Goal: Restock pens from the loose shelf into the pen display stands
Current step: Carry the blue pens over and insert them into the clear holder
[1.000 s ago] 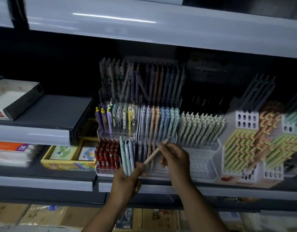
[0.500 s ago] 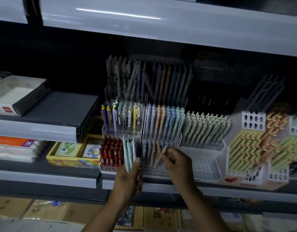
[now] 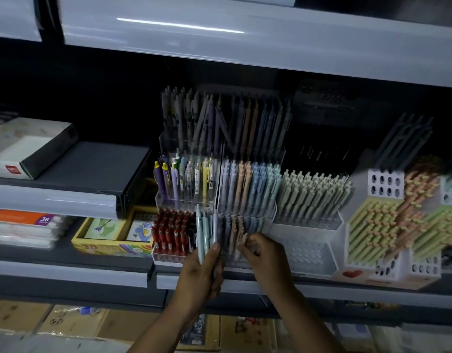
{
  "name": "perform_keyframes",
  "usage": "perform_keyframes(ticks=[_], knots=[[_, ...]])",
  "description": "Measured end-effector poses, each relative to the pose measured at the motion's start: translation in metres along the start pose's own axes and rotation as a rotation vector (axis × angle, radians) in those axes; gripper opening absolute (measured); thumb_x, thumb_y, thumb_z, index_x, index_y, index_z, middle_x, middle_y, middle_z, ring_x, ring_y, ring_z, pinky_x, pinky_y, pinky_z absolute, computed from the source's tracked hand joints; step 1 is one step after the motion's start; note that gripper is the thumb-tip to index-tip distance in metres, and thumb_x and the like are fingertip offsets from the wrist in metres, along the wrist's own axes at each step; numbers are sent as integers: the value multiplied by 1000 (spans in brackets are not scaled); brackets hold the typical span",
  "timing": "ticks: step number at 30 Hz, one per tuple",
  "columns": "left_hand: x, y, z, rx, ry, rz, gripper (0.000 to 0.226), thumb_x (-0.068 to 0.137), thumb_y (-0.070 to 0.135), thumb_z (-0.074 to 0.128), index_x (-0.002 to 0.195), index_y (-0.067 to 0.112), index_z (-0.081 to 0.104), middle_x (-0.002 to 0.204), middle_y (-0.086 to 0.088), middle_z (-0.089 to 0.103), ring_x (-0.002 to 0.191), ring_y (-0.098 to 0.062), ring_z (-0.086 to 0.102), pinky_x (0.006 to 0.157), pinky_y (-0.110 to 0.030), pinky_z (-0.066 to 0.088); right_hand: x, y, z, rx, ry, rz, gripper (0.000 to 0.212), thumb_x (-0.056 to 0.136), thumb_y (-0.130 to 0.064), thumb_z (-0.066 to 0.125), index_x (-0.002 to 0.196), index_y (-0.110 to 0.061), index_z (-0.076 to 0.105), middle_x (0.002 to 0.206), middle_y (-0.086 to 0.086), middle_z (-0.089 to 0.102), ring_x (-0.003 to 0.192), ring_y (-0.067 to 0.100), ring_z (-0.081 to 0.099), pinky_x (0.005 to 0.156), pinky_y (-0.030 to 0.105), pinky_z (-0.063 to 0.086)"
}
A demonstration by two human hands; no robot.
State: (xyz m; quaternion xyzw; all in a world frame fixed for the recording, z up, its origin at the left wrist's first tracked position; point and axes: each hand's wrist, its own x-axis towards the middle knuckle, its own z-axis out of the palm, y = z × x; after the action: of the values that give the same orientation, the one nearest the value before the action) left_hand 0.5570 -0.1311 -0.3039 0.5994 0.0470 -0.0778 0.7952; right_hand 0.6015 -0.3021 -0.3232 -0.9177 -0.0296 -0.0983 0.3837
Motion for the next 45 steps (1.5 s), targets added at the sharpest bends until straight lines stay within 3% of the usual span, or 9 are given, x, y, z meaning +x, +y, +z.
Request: perform_keyframes(ticks=[8,14,18,23,27,32,35,41,45], knots=[[-2,-1,-1,9,14,6,35,100,36,58,79,9,50,57,-9,41,42,-21,28,44,-30,26,3,-1,4,-56,-44,18,13,89,-33,74,94,-21,74,93,-6,74,83,10,67,75,35,58],[-5,0,-1,-9,41,26,28,97,31,64,79,11,54,58,-13,38,42,-19,27,45,-27,26,3,-6,2,-24,-47,69,15,87,-34,76,97,-25,68,94,-9,70,84,10,66,77,38,58],[-4,-1,-4,-15,44,18,23,95,28,68,76,20,58,56,-12,39,42,-19,28,45,-27,27,1,-16,-7,8,7,121,26,86,-40,75,104,-28,59,94,-13,64,82,5,61,72,31,54],[-4,-1,-4,-44,44,19,20,94,21,69,86,11,54,56,-8,45,41,-18,32,43,-25,30,8,-41,-23,247,-20,108,23,93,-17,66,114,-27,63,96,-9,63,83,0,60,63,9,44],[-5,1,-5,-34,44,18,19,94,18,70,89,7,55,60,-11,49,42,-19,35,43,-24,33,15,-63,-34,507,-93,71,16,94,-26,70,109,-21,73,91,-8,71,78,8,67,67,19,51],[-6,2,-7,-22,29,24,22,92,18,72,89,4,55,63,-12,53,43,-20,38,42,-25,35,24,-71,-36,522,-161,94,9,89,-21,76,96,-15,76,79,2,75,59,12,65,62,31,55],[-7,3,-10,-19,29,29,23,92,21,70,90,2,58,63,-11,55,42,-19,38,42,-24,34,27,-71,-38,567,-190,125,6,91,-19,73,91,-14,75,68,9,70,56,19,61,53,29,49],[-9,1,-14,4,67,18,33,101,28,59,87,-1,60,50,-1,50,37,-15,32,43,-24,30,31,-63,-44,731,4,233,5,93,-15,70,95,-12,74,68,5,69,55,15,60,46,24,43],[-9,-2,-17,-4,118,-15,36,100,34,61,82,2,59,52,-9,47,36,-16,30,43,-24,27,32,-54,-41,730,110,241,8,93,-14,70,99,-8,72,68,2,67,53,15,57,48,28,44]])
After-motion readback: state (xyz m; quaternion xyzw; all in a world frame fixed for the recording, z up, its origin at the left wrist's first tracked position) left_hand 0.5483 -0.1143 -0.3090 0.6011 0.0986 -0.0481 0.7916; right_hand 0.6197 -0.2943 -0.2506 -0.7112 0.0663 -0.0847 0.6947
